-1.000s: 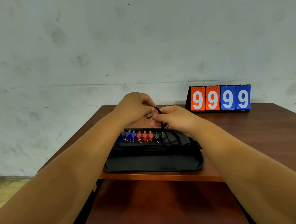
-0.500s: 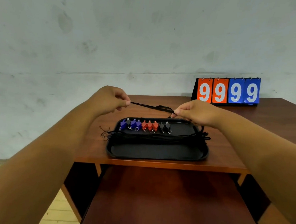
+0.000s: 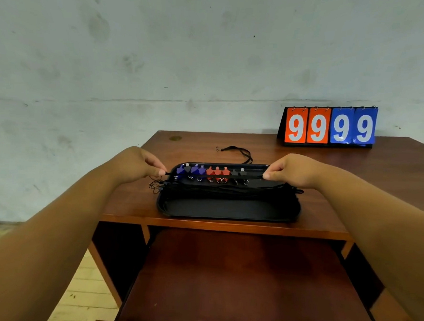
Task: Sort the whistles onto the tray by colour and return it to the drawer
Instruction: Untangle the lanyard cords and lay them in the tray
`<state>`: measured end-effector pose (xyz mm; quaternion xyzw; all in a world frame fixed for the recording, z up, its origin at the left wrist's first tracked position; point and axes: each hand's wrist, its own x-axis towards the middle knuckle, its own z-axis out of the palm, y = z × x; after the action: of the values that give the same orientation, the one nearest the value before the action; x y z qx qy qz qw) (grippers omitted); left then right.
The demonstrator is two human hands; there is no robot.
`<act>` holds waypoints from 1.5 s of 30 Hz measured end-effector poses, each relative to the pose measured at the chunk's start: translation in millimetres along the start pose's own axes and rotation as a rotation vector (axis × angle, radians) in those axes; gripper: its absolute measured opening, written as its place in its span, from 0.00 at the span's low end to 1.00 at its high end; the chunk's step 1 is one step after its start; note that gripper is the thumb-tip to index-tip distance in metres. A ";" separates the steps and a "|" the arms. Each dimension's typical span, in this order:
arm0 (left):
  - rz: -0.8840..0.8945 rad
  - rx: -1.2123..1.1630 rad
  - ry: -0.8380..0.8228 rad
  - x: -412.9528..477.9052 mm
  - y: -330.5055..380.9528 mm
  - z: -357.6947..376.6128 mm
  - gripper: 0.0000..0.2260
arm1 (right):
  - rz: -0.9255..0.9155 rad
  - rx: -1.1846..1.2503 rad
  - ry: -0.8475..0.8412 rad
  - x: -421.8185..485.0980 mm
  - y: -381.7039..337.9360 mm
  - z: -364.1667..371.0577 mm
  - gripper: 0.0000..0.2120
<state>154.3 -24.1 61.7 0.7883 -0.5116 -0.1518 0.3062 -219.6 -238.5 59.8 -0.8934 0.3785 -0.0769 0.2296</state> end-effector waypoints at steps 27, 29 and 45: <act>0.097 0.104 0.011 28.6 46.3 27.3 0.13 | 0.053 -0.191 0.225 14.8 16.2 1.4 0.11; 0.117 0.112 0.002 40.5 57.7 34.8 0.12 | 0.057 -0.097 0.203 25.4 17.3 3.4 0.10; 0.124 0.211 -0.038 203.5 107.1 115.5 0.10 | 0.099 0.058 0.241 123.5 32.2 17.5 0.11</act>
<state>101.6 -276.0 56.6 0.7800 -0.5781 -0.0929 0.2208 -148.2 -339.8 24.8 -0.8508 0.4446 -0.1831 0.2118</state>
